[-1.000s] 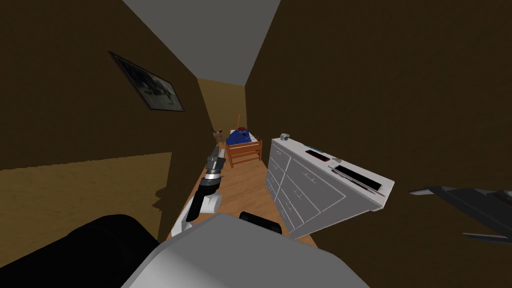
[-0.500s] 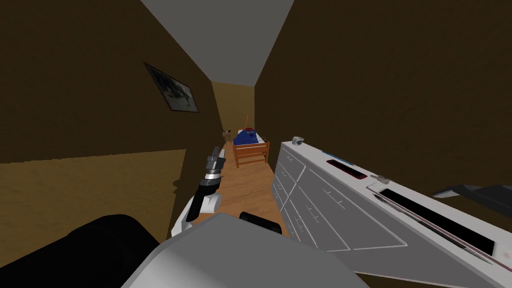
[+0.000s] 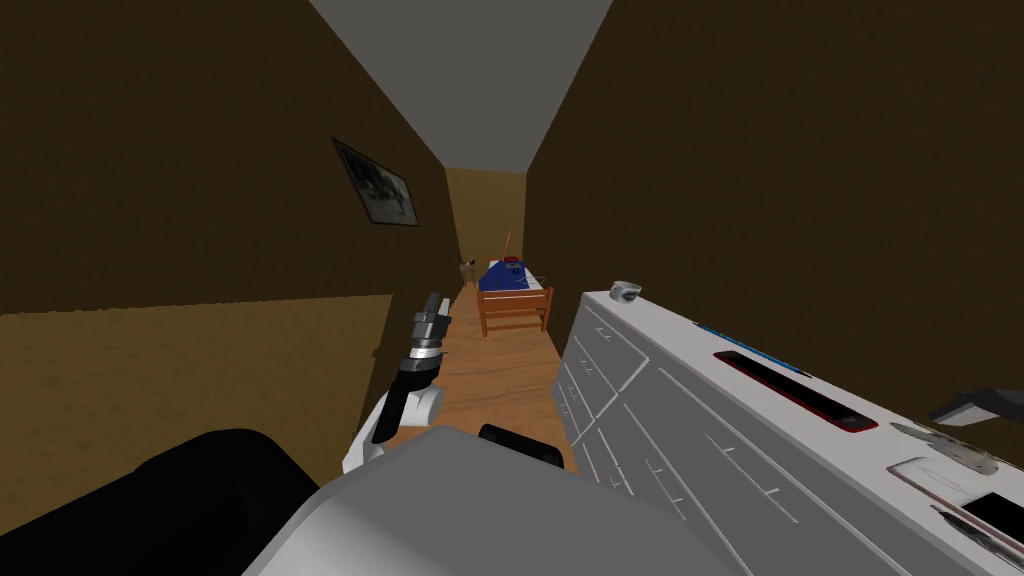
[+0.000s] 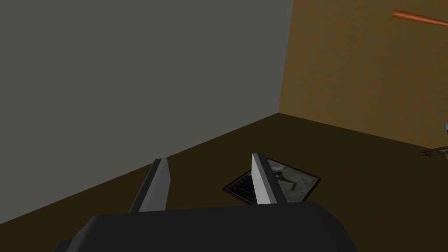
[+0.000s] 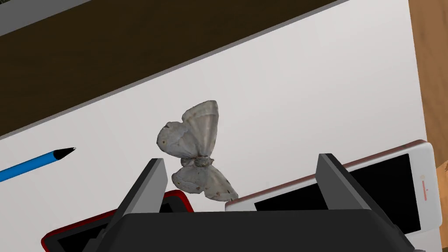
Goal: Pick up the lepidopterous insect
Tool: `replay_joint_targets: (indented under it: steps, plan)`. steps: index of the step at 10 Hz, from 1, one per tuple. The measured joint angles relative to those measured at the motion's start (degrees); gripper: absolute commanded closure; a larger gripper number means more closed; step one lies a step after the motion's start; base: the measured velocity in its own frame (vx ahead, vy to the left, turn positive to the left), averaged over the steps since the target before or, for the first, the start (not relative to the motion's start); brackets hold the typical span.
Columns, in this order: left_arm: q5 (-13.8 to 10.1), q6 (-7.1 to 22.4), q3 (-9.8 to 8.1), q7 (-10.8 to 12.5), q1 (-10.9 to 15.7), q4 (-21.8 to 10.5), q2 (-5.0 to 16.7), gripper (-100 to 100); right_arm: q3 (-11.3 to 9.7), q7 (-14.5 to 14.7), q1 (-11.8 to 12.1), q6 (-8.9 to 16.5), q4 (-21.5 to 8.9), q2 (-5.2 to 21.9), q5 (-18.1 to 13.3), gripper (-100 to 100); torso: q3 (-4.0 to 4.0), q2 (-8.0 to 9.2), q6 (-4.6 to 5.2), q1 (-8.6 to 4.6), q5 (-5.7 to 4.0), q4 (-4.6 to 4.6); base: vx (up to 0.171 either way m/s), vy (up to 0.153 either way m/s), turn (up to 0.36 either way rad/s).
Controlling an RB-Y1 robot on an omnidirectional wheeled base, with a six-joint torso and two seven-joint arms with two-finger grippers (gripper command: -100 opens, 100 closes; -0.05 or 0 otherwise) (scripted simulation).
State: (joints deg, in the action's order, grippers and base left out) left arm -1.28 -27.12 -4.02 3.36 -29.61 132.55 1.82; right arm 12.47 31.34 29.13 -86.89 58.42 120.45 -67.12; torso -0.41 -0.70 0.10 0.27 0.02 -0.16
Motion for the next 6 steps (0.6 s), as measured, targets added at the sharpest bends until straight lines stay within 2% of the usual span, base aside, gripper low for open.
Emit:
replay_joint_targets:
  steps: [2,4,5,6]
  plan:
    - [0.0,0.0,0.0,0.0,0.0,0.0,0.0,0,-1.5,0.5,-1.8,-3.2,0.8,-1.1,-2.6,-100,0.08,0.13,0.06,-0.09,-0.04,0.04,0.072,0.002,0.072]
    - [0.0,0.0,-0.01,0.0,0.0,0.0,0.0,0,-1.4,1.0,-0.3,-3.6,0.3,-0.6,-2.1,-100,0.31,0.52,0.1,-0.11,-0.04,0.14,0.0,0.0,0.0]
    - [0.0,0.0,0.0,0.0,0.0,0.0,0.0,0,-1.3,1.1,-0.2,-3.6,0.2,-0.6,-2.0,0,0.36,0.6,0.1,-0.11,-0.04,0.17,0.0,0.0,0.0]
    - [0.0,0.0,0.0,0.0,0.0,0.0,0.0,0,-1.3,1.1,-0.2,-3.6,0.2,-0.6,-2.0,-100,0.38,0.63,0.1,-0.11,-0.04,0.18,0.054,0.026,-0.123]
